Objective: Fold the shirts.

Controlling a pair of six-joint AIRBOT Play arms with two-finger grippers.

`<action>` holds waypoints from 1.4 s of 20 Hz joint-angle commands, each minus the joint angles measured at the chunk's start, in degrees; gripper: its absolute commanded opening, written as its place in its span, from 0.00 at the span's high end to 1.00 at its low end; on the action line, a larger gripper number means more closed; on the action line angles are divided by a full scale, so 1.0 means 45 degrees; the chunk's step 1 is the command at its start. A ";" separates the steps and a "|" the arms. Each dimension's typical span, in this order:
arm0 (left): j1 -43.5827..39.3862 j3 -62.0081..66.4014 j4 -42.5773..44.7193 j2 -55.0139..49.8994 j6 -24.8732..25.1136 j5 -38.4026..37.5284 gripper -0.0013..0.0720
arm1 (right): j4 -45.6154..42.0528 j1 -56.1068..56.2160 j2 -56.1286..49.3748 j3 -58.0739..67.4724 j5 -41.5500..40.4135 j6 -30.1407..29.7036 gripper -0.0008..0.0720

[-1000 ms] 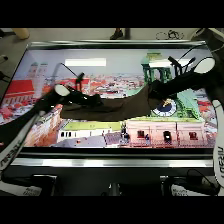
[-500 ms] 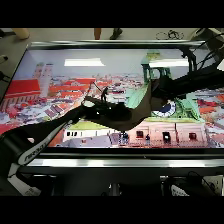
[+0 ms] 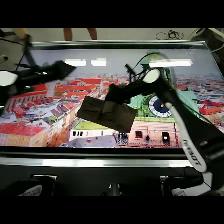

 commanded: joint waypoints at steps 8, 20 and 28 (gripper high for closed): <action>0.1399 -0.0015 0.3871 0.3619 -0.0971 -0.1530 0.95 | -0.1316 -0.2628 0.0801 0.0015 0.2157 -0.0189 0.07; 0.1384 -0.0029 0.8650 0.2565 -0.2778 -0.4609 0.95 | -0.3439 -0.2623 0.0049 -0.4255 0.0534 0.0423 0.16; 0.1384 -0.0034 0.8650 0.2535 -0.2778 -0.4580 0.95 | -0.2497 -0.2846 -0.0214 -0.2409 0.0374 -0.1457 0.96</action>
